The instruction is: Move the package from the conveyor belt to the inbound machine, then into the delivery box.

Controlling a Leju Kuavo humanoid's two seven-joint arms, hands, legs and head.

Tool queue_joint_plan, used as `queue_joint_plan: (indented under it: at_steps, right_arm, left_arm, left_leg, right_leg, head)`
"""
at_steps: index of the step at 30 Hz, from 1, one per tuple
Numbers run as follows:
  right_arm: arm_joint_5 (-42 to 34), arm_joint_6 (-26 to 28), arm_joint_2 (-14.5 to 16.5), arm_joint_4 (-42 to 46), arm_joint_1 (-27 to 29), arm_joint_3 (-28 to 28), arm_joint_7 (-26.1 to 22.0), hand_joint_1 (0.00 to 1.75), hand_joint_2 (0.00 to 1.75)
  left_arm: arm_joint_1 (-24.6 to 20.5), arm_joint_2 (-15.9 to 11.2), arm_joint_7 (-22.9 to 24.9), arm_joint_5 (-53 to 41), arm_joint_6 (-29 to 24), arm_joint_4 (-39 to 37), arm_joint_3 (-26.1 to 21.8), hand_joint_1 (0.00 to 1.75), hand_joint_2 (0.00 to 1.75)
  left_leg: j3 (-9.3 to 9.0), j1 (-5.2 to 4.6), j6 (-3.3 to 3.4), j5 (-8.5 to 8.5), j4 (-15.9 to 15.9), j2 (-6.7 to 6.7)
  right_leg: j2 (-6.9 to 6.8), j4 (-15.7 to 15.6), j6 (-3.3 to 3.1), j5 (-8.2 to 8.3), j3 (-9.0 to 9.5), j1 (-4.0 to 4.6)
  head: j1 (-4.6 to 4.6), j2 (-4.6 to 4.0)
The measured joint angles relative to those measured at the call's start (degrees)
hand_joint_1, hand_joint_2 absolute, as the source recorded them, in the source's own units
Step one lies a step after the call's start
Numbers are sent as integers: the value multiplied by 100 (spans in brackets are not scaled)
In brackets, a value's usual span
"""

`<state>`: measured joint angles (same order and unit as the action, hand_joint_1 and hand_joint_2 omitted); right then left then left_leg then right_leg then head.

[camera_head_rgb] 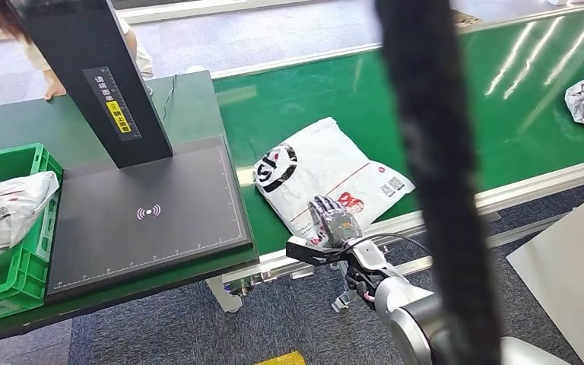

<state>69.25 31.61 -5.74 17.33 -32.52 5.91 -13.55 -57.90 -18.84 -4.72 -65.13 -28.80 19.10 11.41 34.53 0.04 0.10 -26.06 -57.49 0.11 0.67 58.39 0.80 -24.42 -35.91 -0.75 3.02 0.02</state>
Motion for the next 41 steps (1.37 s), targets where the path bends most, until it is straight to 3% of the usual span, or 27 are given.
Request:
queue_joint_plan:
  at_steps: [5, 12, 21, 30, 41]
  right_arm:
    - [91, 8, 5, 1, 75, -8, -140, 0, 0]
    - [410, 51, 220, 13, -84, 109, -317, 0, 0]
    - [1043, -288, 469, 11, -631, 550, 349, 0, 0]
    - [1417, -1320, 468, -34, -917, 931, 1164, 0, 0]
    - [1291, -1633, 182, -120, -914, 944, 1771, 0, 0]
  left_arm:
    - [80, 46, -174, 68, -185, 1, -11, 0, 0]
    - [288, 360, -1093, 275, -561, 141, -98, 0, 0]
    - [571, 956, -2173, 495, -649, 795, 145, 0, 0]
    - [874, 1153, -2254, 880, -480, 1836, 731, 0, 0]
    - [1028, 927, -2257, 1379, -617, 2483, 1134, 0, 0]
  left_leg:
    - [6, 0, 0, 0, 0, -1]
    - [19, 1, -2, -1, 1, -1]
    - [22, -1, 0, 0, -1, -3]
    - [26, -1, -1, -1, -1, -4]
    - [26, 0, -1, -1, -1, -4]
  right_leg:
    - [0, 2, 0, 3, -7, 2]
    - [0, 3, -1, 1, -21, 3]
    - [-5, 2, 0, 2, -20, -1]
    - [-6, 2, 1, 2, -24, 2]
    - [-6, 2, 1, 2, -25, 0]
  head:
    - [0, 0]
    - [0, 0]
    - [0, 0]
    - [0, 0]
    - [1, 0]
